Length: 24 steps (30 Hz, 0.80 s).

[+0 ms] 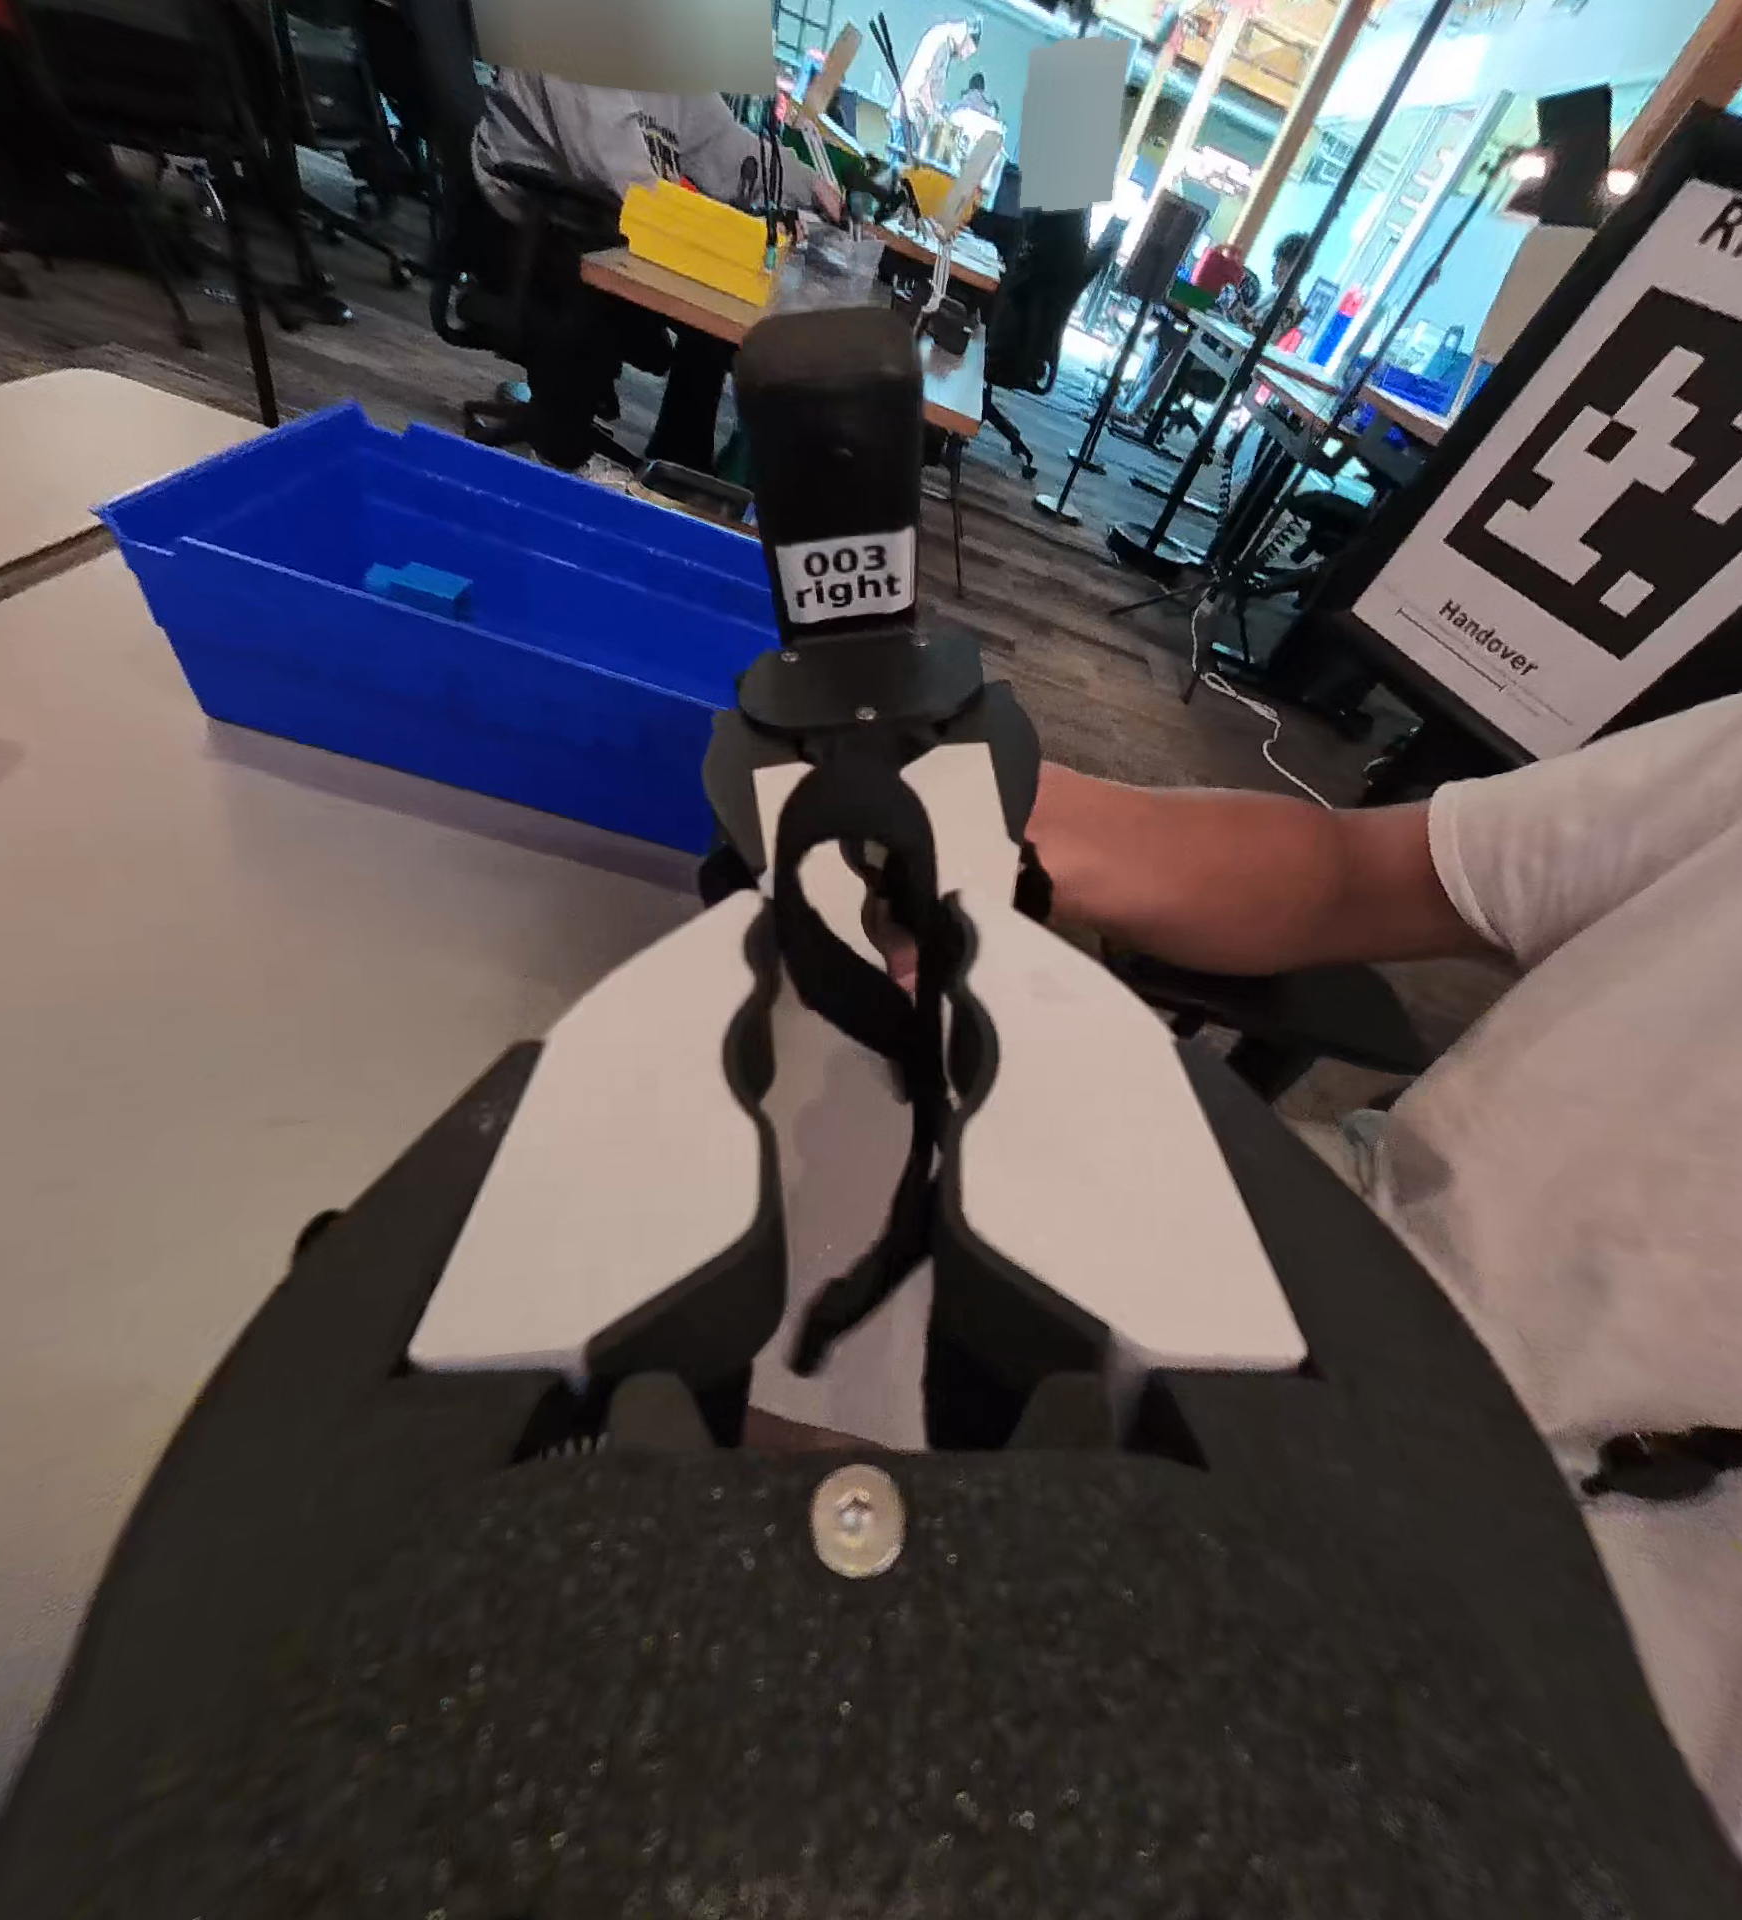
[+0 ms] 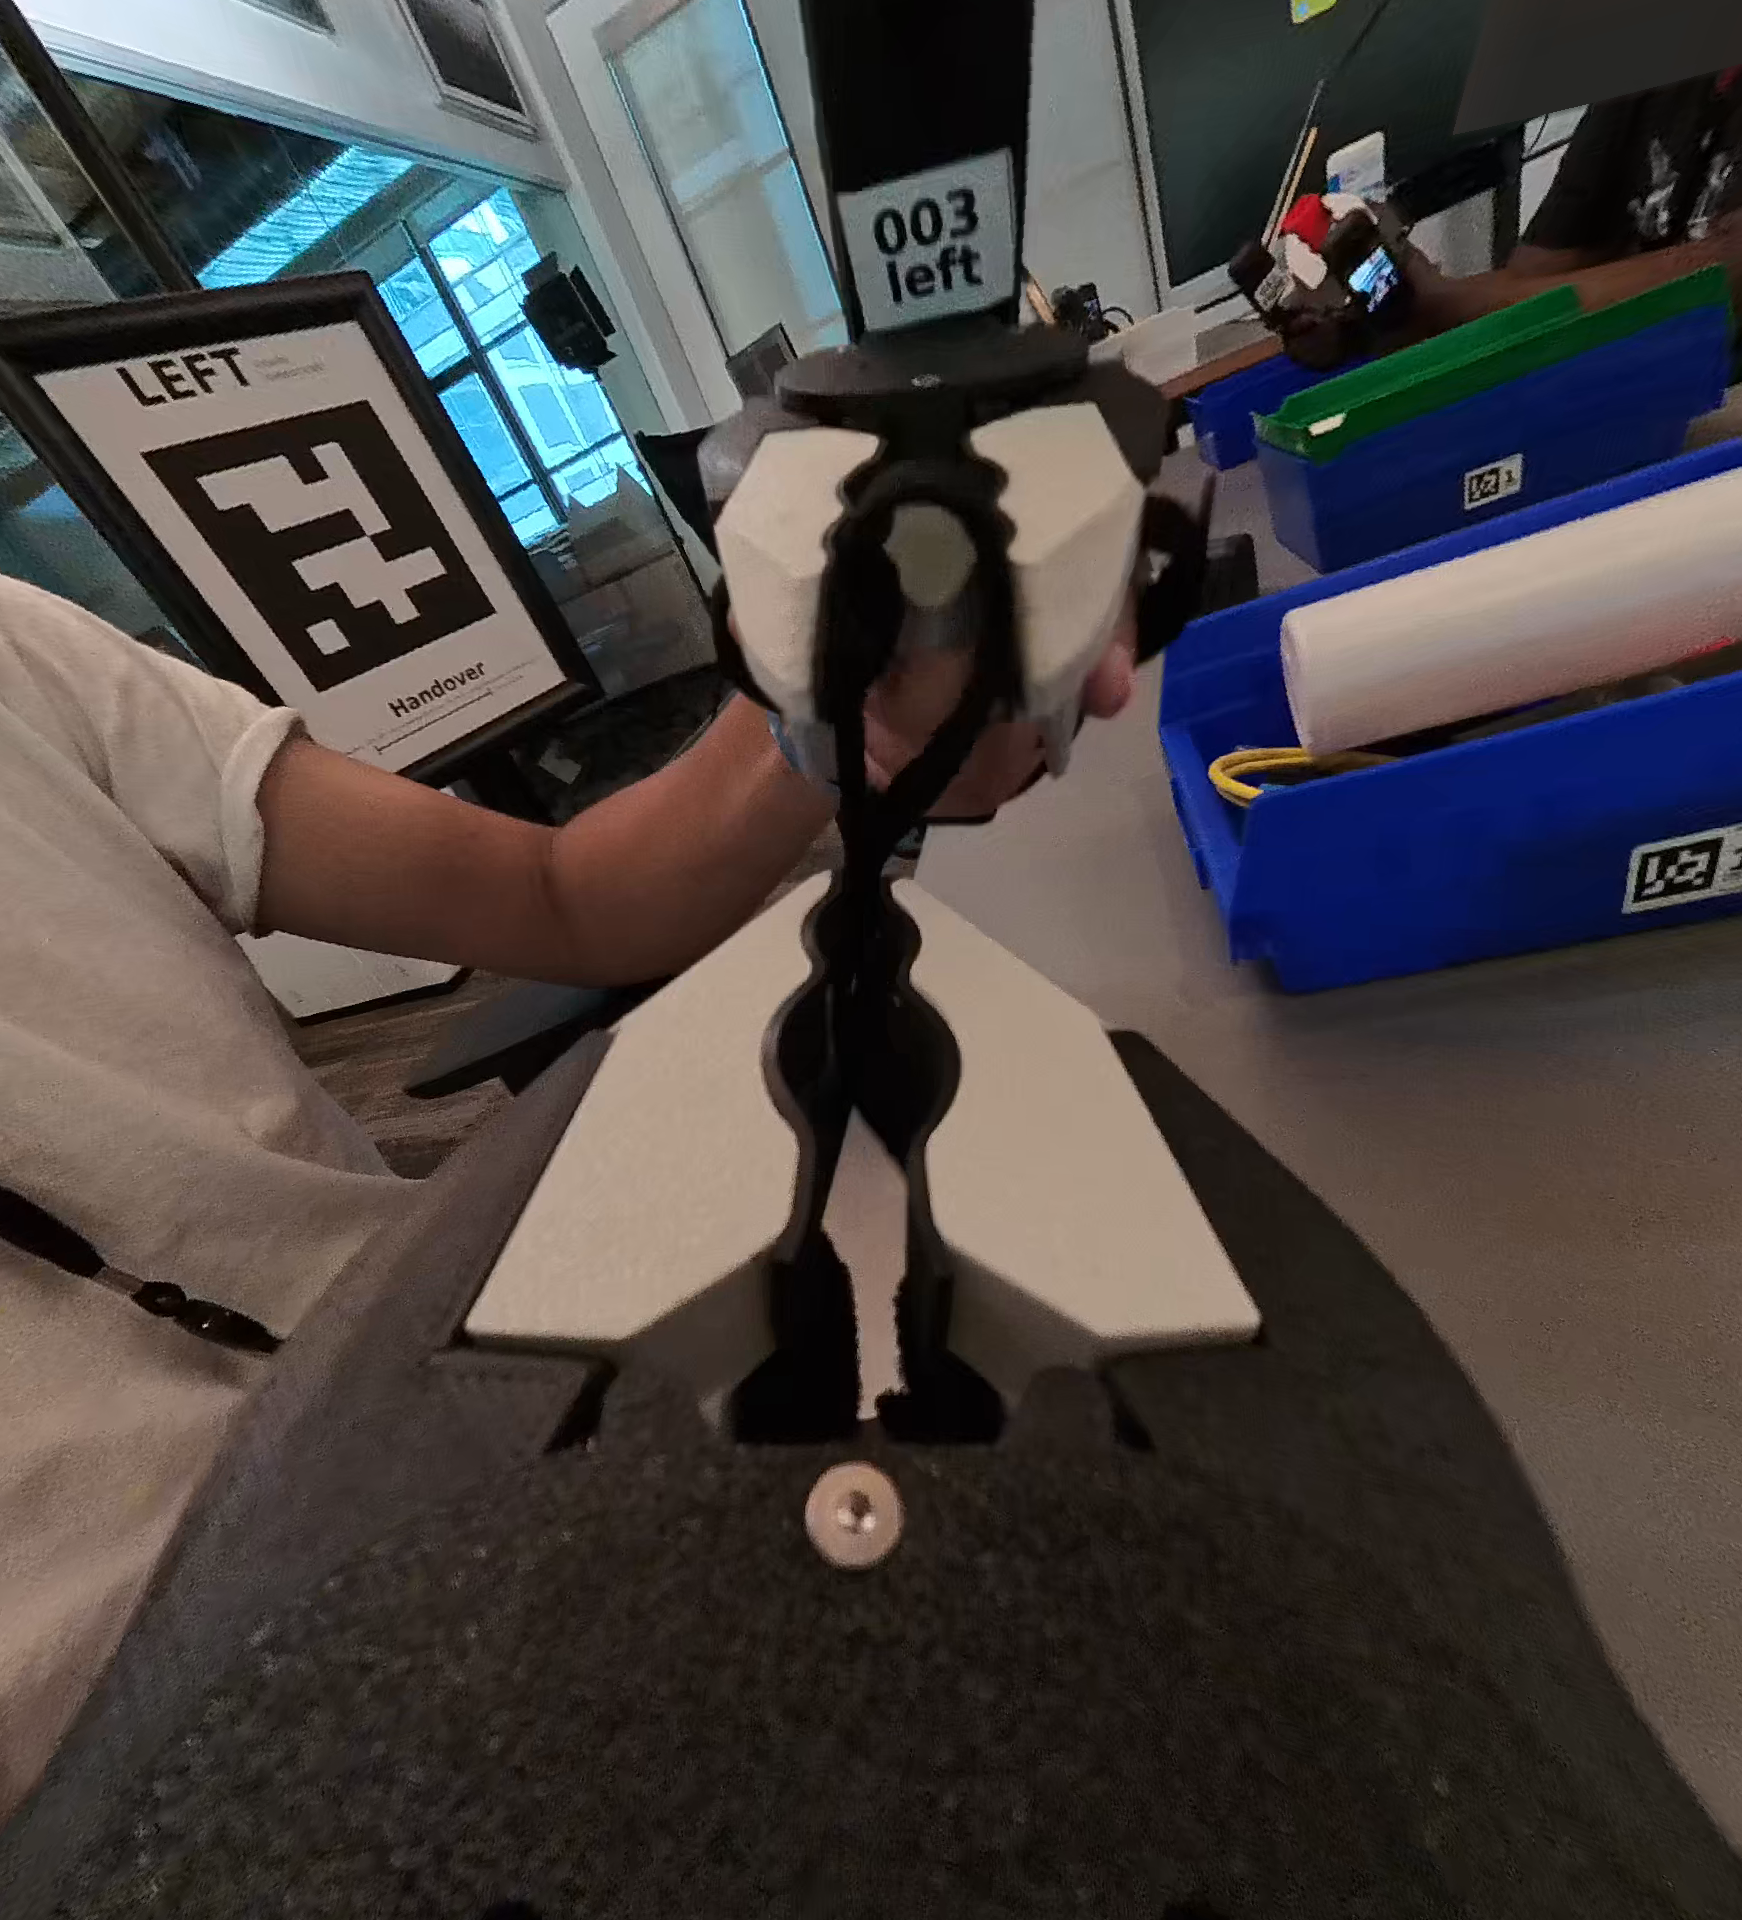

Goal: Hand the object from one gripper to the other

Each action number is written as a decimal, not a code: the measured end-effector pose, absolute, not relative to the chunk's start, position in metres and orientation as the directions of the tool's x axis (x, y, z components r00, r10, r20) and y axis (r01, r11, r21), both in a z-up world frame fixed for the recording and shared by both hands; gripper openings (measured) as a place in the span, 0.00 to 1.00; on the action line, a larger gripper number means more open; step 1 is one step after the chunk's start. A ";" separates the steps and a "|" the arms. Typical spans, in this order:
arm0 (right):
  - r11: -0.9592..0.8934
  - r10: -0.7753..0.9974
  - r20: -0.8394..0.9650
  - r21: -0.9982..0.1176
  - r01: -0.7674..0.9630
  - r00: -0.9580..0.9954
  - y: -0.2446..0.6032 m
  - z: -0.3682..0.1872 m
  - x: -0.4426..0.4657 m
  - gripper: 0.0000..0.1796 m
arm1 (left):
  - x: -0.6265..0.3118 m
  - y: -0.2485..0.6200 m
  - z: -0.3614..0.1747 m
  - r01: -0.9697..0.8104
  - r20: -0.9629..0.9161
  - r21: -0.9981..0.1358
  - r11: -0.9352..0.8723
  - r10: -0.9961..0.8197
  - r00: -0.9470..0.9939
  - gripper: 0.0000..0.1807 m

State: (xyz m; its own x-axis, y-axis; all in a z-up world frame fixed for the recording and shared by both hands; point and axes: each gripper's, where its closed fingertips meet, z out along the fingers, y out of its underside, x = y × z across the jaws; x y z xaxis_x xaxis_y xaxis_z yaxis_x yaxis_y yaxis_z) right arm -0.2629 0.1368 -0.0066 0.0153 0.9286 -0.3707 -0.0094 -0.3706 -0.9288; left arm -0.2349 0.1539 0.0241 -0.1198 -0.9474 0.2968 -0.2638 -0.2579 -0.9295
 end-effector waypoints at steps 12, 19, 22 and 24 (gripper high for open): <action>-0.235 0.935 -0.245 -0.969 -0.069 0.255 0.170 -0.013 -0.254 0.25 | -0.256 0.200 0.063 -0.037 0.313 -0.948 -0.316 -0.947 0.074 0.02; 0.208 0.616 0.283 -0.959 0.195 0.735 0.217 -0.027 -0.244 0.41 | -0.295 0.244 0.088 0.214 0.445 -0.892 -0.399 -0.862 0.245 0.02; 0.285 0.411 0.478 -0.876 0.388 0.776 0.216 -0.028 -0.251 0.38 | -0.289 0.246 0.080 0.215 0.490 -0.870 -0.444 -0.829 0.269 0.02; 0.279 0.327 0.528 -0.846 0.454 0.784 0.214 -0.027 -0.255 0.33 | -0.279 0.243 0.073 0.207 0.508 -0.860 -0.466 -0.815 0.279 0.02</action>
State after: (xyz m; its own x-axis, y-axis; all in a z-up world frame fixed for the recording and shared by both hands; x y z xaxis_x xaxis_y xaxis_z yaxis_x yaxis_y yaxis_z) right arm -0.2554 0.2145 -0.0266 0.7840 0.3267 0.5279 0.4536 0.2791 -0.8464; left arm -0.2786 0.2426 0.0726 0.2788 -0.8149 0.5082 0.2069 -0.4658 -0.8604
